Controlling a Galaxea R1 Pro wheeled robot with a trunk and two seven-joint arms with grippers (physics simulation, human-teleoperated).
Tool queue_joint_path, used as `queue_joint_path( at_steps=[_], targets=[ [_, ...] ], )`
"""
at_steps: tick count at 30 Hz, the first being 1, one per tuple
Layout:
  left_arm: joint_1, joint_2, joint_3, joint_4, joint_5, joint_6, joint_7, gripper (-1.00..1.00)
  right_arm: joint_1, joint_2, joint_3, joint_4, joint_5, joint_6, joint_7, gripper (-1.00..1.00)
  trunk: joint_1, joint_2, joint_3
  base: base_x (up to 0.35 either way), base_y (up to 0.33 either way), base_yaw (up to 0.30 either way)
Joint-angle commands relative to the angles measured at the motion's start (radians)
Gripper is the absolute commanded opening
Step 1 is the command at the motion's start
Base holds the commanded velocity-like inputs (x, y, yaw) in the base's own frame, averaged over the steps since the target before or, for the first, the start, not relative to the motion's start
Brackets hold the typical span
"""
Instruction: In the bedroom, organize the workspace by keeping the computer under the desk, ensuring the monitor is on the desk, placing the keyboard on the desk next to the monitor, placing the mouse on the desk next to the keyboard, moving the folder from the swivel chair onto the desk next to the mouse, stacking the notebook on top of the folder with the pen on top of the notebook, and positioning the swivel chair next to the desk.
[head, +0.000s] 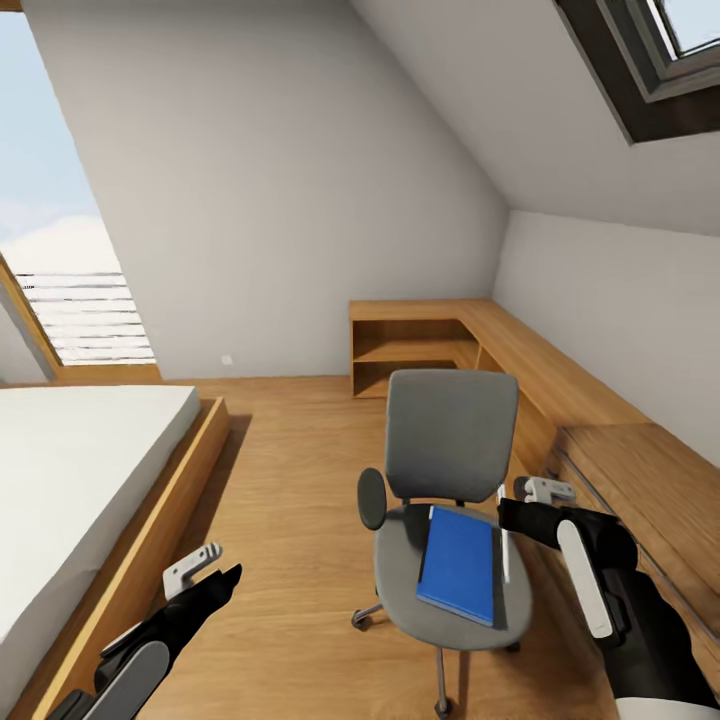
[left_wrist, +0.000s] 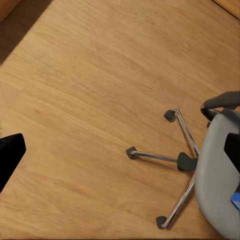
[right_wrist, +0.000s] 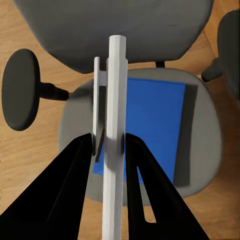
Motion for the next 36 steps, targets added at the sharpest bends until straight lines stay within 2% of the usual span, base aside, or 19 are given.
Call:
queue_joint_path(
  at_steps=[1,5,6,15,19,24,26,29,36],
  targets=[
    [-0.001,0.001,-0.003,0.000,0.004,0.001,0.007,1.00,-0.001,0.000,-0.005,-0.001,-0.006,0.004,-0.002,-1.00,-0.004,0.006,0.002,0.000,0.000,-0.001],
    [-0.001,0.001,-0.006,0.002,0.003,0.001,0.007,1.00,-0.001,-0.001,-0.011,-0.001,-0.006,0.005,-0.002,-1.00,-0.019,0.034,0.014,0.000,0.000,0.000],
    [-0.001,0.001,-0.007,0.003,0.001,0.000,0.007,1.00,-0.001,-0.002,-0.038,-0.001,-0.006,0.005,-0.003,-1.00,-0.023,0.041,0.017,0.000,0.000,0.000],
    [-0.001,0.001,-0.023,0.002,-0.018,-0.003,0.008,1.00,-0.001,-0.002,-0.049,-0.001,-0.006,0.004,-0.003,-1.00,-0.057,0.104,0.046,0.000,0.000,0.000],
    [-0.001,0.001,-0.026,0.001,-0.024,-0.004,0.008,1.00,-0.001,-0.001,-0.098,-0.001,-0.006,0.004,-0.003,-1.00,-0.073,0.132,0.060,0.000,0.000,-0.101],
    [-0.001,0.001,-0.026,-0.001,-0.026,-0.004,0.008,1.00,0.000,0.000,-0.136,-0.001,-0.006,0.004,-0.003,-1.00,-0.092,0.167,0.081,0.000,0.000,-0.175],
    [-0.001,0.001,-0.026,-0.001,-0.026,-0.004,0.008,1.00,-0.001,0.001,-0.174,0.000,-0.006,0.004,-0.003,-1.00,-0.099,0.181,0.089,0.000,0.000,-0.194],
    [-0.001,0.001,-0.027,-0.001,-0.025,-0.004,0.008,1.00,-0.001,0.001,-0.203,0.000,-0.006,0.004,-0.003,-1.00,-0.111,0.202,0.102,0.000,0.000,-0.198],
    [-0.001,0.001,-0.028,-0.001,-0.025,-0.004,0.008,1.00,0.000,-0.001,-0.228,-0.001,0.002,0.003,-0.006,-1.00,-0.138,0.251,0.131,0.000,0.000,-0.203]
  ],
)
